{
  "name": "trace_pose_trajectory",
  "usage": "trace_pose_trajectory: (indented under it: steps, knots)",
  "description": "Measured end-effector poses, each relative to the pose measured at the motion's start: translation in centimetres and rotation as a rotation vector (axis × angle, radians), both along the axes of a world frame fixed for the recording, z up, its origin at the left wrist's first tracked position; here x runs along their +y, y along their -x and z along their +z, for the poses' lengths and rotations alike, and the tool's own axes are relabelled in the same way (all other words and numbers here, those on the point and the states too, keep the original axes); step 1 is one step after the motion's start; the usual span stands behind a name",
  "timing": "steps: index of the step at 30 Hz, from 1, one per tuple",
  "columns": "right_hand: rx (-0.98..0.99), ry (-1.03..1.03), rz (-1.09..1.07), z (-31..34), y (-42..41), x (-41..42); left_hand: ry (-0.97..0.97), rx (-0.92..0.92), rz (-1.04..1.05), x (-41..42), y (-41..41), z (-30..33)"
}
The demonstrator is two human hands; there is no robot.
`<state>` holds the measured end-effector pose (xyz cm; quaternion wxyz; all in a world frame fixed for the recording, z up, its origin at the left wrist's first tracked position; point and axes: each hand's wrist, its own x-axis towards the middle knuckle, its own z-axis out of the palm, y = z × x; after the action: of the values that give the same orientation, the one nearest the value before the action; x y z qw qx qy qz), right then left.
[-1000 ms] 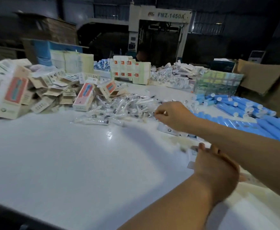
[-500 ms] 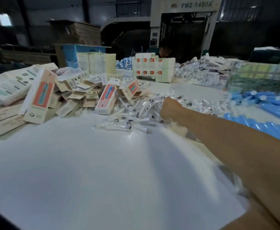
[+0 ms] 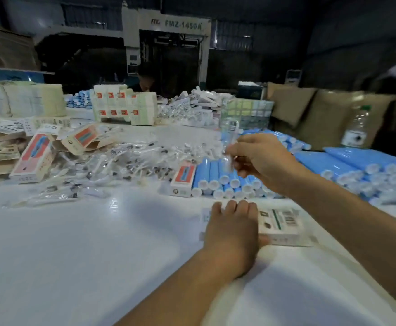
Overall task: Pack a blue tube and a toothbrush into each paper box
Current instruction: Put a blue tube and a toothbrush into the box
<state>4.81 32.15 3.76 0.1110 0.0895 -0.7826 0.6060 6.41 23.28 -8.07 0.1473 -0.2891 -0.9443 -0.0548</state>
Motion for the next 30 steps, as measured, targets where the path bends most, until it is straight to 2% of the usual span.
trace_pose_trajectory:
  steps: [4, 10, 19, 24, 26, 28, 30]
  knots:
    - [0.108, 0.302, -0.322, -3.8, -5.5, 8.3, -0.063, 0.12, -0.051, 0.2, -0.9, 0.7]
    - [0.15, 0.384, -0.559, -7.9, -7.5, 12.1, -0.164, 0.089, -0.009, 0.4, -1.3, 0.9]
    - [0.113, 0.302, -0.634, -9.5, -6.8, 10.5, -0.164, 0.118, 0.024, 0.9, -2.5, 0.9]
    - [0.098, 0.023, -0.607, -10.5, -6.5, 8.9, -0.201, 0.158, 0.015, 1.5, -2.6, 0.8]
    - [0.05, 0.06, -0.554, -10.3, -6.7, 8.9, -0.209, 0.159, 0.021, 1.2, -2.5, 0.9]
    - [0.112, 0.11, -0.584, -10.2, -6.9, 9.1, -0.217, 0.157, 0.039, 0.9, -2.3, 0.9]
    - [0.212, 0.021, -0.684, -9.9, -7.4, 9.3, -0.234, 0.154, 0.064, 0.6, -2.1, 1.0]
